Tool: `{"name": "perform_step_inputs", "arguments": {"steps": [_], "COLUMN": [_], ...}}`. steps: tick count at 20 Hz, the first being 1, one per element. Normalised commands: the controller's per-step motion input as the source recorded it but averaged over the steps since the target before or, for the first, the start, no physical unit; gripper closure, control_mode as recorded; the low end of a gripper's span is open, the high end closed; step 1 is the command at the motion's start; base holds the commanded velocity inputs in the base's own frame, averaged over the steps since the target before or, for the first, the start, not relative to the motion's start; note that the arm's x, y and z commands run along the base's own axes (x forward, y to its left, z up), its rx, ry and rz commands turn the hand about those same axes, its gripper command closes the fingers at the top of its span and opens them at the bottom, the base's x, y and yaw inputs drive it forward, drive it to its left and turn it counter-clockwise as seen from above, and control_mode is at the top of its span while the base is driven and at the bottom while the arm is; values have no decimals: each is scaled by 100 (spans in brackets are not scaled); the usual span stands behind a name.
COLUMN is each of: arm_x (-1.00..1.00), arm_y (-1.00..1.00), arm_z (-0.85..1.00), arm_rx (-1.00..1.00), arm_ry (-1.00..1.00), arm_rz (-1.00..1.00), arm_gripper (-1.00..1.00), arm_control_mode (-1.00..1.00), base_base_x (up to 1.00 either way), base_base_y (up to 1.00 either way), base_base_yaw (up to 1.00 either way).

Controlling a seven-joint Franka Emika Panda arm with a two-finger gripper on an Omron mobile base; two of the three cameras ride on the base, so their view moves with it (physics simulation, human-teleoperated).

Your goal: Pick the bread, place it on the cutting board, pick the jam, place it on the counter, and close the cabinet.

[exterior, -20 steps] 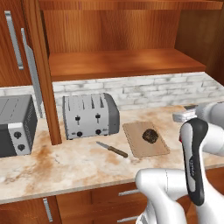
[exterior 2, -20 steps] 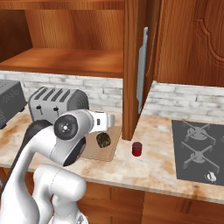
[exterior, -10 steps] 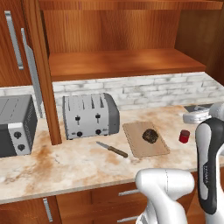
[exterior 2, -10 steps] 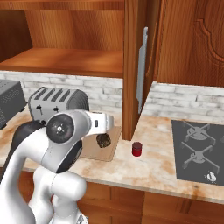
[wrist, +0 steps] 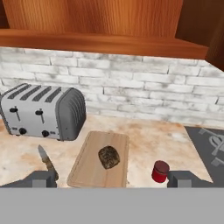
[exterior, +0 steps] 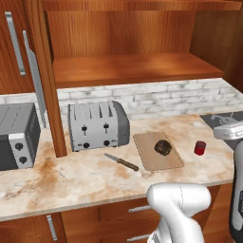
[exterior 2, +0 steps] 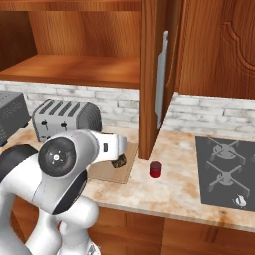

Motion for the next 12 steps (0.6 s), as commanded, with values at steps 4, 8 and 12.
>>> {"name": "perform_step_inputs", "arguments": {"steps": [4,8,12], "arm_x": [-44,-36,-23], "arm_y": [3,2,0], "arm_z": [0,0,0], "arm_rx": [0,0,-2], "arm_ry": [-8,-8,-10], "arm_rz": [0,0,0], "arm_gripper": [-100,-100,-100], "arm_control_mode": [-100,-100,-100], "base_base_x": [0,0,0], "base_base_y": [0,0,0], "base_base_yaw": [0,0,0]}}
